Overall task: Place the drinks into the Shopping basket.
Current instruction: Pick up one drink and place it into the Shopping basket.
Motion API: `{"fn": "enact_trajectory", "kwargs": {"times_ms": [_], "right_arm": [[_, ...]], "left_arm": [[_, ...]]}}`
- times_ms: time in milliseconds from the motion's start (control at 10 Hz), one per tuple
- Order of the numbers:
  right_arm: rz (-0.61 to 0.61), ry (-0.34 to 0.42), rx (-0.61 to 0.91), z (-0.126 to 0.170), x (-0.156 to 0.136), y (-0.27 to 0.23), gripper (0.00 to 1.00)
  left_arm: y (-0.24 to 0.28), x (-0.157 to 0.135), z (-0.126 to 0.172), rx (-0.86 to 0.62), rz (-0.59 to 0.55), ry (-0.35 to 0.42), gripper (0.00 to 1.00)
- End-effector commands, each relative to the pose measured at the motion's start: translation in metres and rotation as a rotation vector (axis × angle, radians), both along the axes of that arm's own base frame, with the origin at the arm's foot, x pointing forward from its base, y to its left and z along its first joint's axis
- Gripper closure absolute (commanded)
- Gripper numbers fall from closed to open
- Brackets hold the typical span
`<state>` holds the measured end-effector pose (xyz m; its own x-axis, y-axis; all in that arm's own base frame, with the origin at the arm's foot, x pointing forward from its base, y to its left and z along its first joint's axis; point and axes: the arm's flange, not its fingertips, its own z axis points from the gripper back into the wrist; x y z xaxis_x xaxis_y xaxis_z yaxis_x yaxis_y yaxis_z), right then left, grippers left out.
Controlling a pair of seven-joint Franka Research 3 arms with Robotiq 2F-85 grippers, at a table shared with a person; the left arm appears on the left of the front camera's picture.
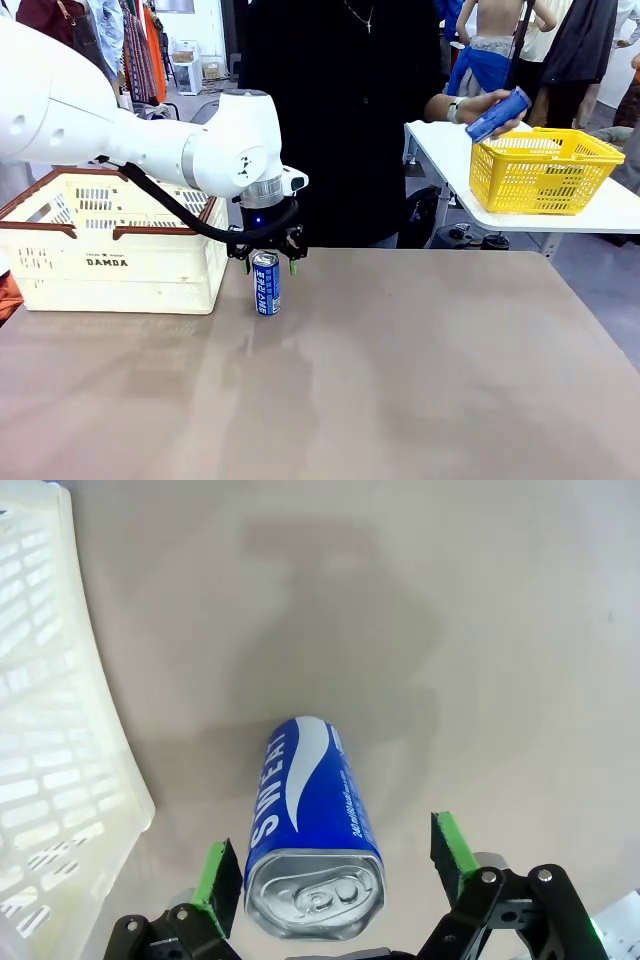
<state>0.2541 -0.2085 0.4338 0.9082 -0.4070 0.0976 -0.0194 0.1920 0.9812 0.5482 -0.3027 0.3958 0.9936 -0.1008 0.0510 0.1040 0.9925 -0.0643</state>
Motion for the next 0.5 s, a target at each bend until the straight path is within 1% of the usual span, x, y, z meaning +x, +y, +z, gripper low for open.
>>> {"fn": "enact_trajectory", "kwargs": {"times_ms": [0,100,200,400], "right_arm": [[0.001,-0.028,0.000,0.0023,0.0014,-0.0008,0.00],[0.001,-0.028,0.000,0.0023,0.0014,-0.0008,0.00],[0.001,-0.028,0.000,0.0023,0.0014,-0.0008,0.00],[0.001,-0.028,0.000,0.0023,0.0014,-0.0008,0.00]], "left_arm": [[-0.0014,0.0064,0.0001,0.061,0.023,0.000,0.39],[-0.0021,0.0060,-0.0002,0.067,0.015,0.000,0.98],[-0.0014,0.0061,-0.0003,0.081,0.020,0.018,1.00],[-0.0008,0.0058,-0.0001,0.102,0.021,0.043,1.00]]}}
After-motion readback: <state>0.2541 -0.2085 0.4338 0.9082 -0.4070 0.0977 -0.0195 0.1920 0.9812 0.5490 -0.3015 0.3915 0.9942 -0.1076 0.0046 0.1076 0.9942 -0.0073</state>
